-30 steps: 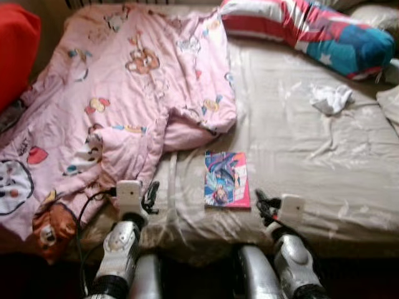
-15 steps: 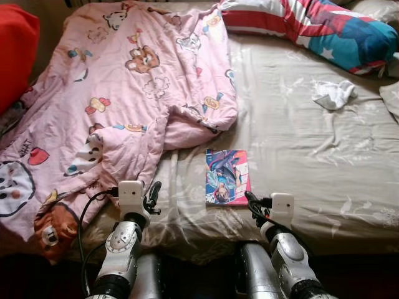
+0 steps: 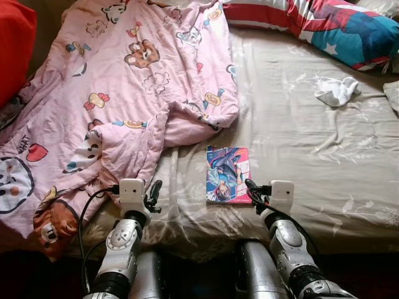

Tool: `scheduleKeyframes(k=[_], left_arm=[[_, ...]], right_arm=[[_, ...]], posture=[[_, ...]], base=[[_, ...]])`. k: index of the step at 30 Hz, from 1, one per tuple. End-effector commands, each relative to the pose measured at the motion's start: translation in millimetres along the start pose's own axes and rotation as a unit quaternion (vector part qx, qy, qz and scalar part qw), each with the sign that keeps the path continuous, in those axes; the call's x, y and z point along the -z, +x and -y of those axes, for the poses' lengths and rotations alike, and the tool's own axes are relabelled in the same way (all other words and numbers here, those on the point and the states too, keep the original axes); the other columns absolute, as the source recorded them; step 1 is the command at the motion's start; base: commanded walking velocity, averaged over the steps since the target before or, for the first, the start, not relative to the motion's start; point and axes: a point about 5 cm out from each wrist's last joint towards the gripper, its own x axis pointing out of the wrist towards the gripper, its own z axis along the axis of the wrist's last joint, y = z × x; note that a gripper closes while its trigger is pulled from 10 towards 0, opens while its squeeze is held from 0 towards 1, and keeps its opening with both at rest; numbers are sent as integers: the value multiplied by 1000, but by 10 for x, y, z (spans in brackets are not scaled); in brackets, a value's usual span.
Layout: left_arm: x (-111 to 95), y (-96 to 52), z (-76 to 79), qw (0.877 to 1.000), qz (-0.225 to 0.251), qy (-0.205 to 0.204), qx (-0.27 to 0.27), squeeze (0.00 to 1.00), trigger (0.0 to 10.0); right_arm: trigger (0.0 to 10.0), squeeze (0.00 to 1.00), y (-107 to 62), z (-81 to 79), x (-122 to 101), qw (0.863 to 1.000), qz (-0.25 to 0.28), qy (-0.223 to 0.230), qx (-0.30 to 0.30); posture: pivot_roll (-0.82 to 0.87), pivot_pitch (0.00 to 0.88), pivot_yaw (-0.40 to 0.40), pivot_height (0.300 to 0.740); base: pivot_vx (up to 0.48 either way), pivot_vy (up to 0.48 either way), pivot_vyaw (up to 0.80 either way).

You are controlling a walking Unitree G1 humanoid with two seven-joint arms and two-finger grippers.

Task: Clean up the room

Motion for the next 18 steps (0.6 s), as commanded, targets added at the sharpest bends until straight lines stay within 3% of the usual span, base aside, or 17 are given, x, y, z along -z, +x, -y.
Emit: scheduleKeyframes(k=[1, 3, 4, 18], left_arm=[[30, -65, -40, 1000, -9, 7, 0, 0, 10000], [19, -64, -44, 1000, -8, 7, 0, 0, 10000], [1, -76, -46, 1000, -3, 6, -2, 0, 10000], [-319, -193, -49, 998, 53, 5, -19, 0, 10000]], right_arm=[[10000, 0, -5, 15, 43, 1000, -15, 18, 7], [10000, 12, 6, 15, 23, 1000, -14, 24, 7], [10000, 1000, 19, 18, -5, 999, -11, 31, 8], [10000, 1000, 85, 46, -197, 997, 23, 72, -1]], posture=[[-29, 344, 21, 614], [-29, 349, 21, 614], [-27, 361, 17, 614], [28, 503, 3, 614]], base=[[0, 0, 0], [0, 0, 0], [0, 0, 0], [0, 0, 0]])
